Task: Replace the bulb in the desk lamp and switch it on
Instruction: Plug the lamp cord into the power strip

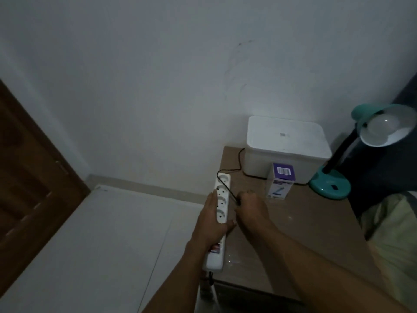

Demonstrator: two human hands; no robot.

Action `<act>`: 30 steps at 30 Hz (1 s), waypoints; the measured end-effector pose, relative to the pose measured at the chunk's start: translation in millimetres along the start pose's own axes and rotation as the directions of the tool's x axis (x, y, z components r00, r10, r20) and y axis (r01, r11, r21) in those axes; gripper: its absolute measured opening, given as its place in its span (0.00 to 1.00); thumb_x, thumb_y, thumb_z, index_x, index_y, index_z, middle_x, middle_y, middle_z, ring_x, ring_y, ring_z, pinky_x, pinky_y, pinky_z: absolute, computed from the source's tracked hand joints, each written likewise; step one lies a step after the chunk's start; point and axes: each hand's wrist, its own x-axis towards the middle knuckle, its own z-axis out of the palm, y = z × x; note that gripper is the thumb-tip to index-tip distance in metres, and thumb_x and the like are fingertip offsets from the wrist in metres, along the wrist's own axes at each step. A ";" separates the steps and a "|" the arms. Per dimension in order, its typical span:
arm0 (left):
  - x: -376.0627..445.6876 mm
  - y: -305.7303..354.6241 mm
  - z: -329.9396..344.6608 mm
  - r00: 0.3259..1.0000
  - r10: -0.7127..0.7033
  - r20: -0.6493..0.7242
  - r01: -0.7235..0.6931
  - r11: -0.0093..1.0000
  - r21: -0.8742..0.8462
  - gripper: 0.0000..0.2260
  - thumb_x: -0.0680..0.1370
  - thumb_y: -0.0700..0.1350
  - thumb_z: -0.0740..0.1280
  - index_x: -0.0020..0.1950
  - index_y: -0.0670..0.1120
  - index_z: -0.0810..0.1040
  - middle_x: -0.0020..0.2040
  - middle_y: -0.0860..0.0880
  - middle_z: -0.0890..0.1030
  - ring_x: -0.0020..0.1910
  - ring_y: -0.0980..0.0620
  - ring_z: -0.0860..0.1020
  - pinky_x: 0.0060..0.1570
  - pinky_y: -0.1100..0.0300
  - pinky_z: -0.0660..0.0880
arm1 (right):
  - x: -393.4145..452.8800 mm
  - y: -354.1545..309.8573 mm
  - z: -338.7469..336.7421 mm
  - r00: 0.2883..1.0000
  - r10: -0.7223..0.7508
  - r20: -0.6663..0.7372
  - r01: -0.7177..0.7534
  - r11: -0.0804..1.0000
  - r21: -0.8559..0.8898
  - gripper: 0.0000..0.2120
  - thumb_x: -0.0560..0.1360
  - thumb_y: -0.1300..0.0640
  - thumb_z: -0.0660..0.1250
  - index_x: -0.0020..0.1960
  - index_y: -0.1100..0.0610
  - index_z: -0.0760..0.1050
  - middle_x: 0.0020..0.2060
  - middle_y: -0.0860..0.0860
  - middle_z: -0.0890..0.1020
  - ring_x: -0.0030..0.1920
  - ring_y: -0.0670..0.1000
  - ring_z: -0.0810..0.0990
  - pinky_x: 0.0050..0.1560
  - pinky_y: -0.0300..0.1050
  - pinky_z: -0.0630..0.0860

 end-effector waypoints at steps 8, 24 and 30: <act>3.3 -1.0 2.2 1.000 0.009 -0.006 -0.009 1.000 0.006 0.51 0.66 0.61 0.77 0.84 0.57 0.55 0.80 0.49 0.68 0.74 0.47 0.73 0.71 0.44 0.75 | 10.2 -26.2 -22.5 0.975 0.104 -0.199 0.010 0.865 0.501 0.05 0.74 0.58 0.72 0.49 0.52 0.85 0.39 0.47 0.85 0.39 0.45 0.82 0.40 0.44 0.81; 10.4 -6.7 6.7 1.000 -0.007 -0.006 0.007 1.000 -0.011 0.50 0.67 0.63 0.77 0.83 0.60 0.55 0.80 0.52 0.69 0.74 0.49 0.74 0.70 0.44 0.76 | 21.6 -40.7 -4.7 0.975 0.113 -0.189 0.017 0.818 0.575 0.06 0.67 0.59 0.80 0.40 0.54 0.83 0.35 0.48 0.83 0.38 0.48 0.83 0.44 0.52 0.82; 11.1 -7.4 7.5 1.000 -0.013 -0.006 0.013 1.000 -0.001 0.50 0.68 0.63 0.77 0.83 0.60 0.54 0.80 0.50 0.69 0.75 0.48 0.73 0.71 0.43 0.75 | 24.7 -44.3 -5.3 0.979 0.083 -0.185 0.032 0.838 0.544 0.07 0.69 0.61 0.79 0.40 0.53 0.82 0.34 0.47 0.83 0.37 0.46 0.82 0.39 0.42 0.78</act>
